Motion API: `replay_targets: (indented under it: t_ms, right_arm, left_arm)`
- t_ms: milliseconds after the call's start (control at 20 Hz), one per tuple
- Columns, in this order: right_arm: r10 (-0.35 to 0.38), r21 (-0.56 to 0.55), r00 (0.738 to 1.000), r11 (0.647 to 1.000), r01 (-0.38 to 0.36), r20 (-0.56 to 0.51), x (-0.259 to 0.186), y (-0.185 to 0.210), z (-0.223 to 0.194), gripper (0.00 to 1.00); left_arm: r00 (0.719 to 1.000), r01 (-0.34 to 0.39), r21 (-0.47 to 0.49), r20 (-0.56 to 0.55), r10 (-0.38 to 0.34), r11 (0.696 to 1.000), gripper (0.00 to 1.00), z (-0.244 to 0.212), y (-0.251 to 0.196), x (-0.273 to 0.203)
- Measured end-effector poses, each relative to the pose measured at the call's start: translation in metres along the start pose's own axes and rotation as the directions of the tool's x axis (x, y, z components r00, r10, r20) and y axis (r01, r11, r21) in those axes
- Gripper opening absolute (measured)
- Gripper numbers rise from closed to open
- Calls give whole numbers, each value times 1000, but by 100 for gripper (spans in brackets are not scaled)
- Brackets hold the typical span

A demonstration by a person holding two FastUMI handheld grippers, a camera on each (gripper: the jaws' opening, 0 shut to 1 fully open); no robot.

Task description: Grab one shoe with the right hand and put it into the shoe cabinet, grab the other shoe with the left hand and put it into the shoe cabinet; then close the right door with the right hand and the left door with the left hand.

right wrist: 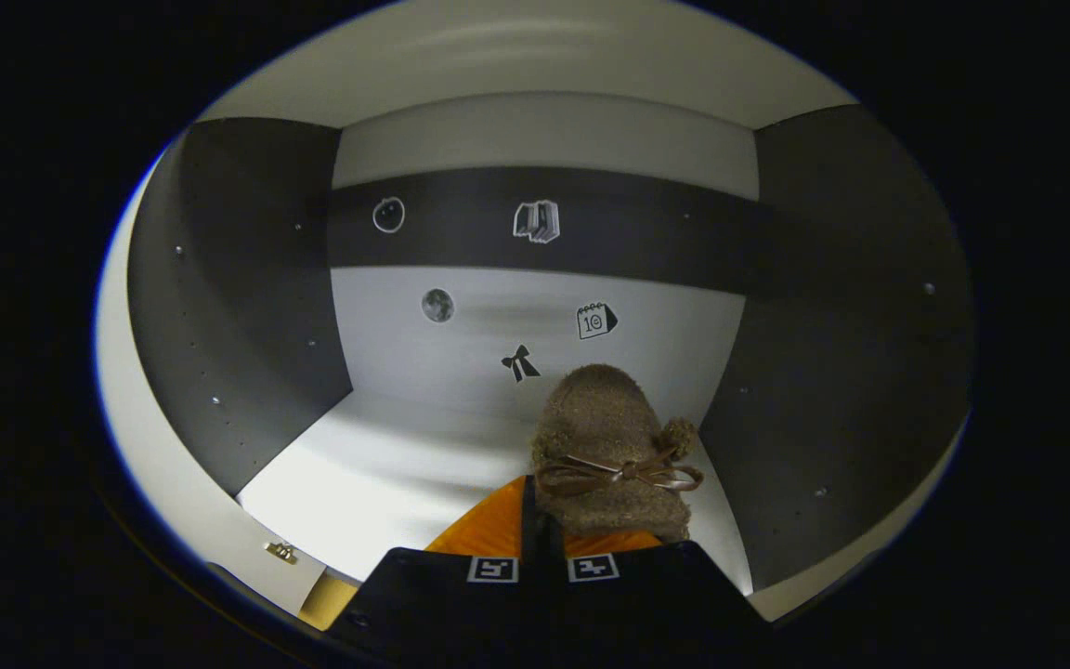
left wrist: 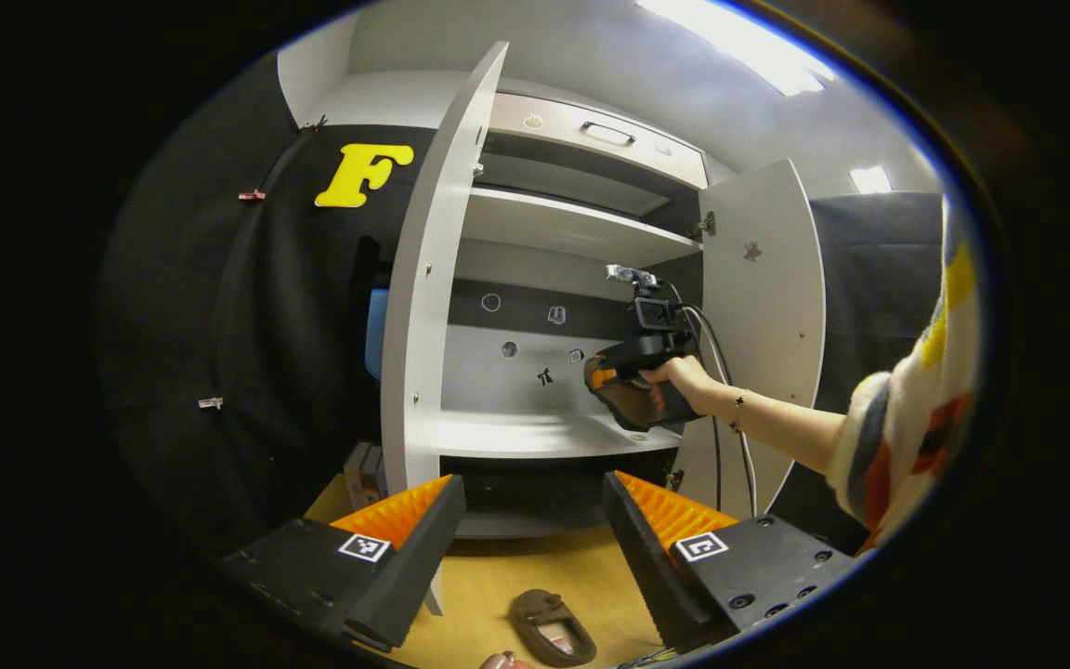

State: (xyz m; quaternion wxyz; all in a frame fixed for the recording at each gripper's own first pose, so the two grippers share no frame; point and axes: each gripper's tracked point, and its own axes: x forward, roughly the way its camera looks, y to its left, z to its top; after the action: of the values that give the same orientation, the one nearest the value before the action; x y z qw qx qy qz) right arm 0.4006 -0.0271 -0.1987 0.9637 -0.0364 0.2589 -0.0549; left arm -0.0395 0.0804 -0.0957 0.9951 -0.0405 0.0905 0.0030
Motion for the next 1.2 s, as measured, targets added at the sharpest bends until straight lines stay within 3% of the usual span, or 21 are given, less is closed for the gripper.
replay_targets:
  t_ms: [250, 450, 550, 600, 700, 1000, 1200]
  right_arm:
    - [-4, -17, 989, 1000, 1, -145, 65, 7, -44, 4]
    - [-26, -1, 982, 1000, 27, -185, 80, 6, -57, 5]
    - [19, 17, 977, 1000, -16, -213, 75, 14, -63, 24]
    - [35, 11, 977, 999, -33, -210, 66, 17, -60, 65]
    - [39, -5, 982, 999, -41, -186, 56, 15, -54, 80]
    - [72, 47, 997, 996, -70, -34, -35, 4, -21, 98]
    - [86, 37, 984, 995, -93, 156, -133, -5, 12, 98]
  left_arm:
    - [998, -54, -27, -32, 53, 998, 95, -6, -3, 6]
    - [995, -90, -30, -46, 89, 995, 95, -7, -1, 11]
    - [995, -93, -27, -44, 92, 995, 95, -6, -3, 14]
    - [996, -87, -25, -39, 86, 996, 95, -4, -6, 17]
    - [997, -69, -22, -34, 68, 997, 95, -2, -12, 23]
    - [999, -8, -44, -37, 6, 999, 95, -17, -30, 33]
    - [993, 30, -168, -105, -48, 985, 95, -80, -36, 35]
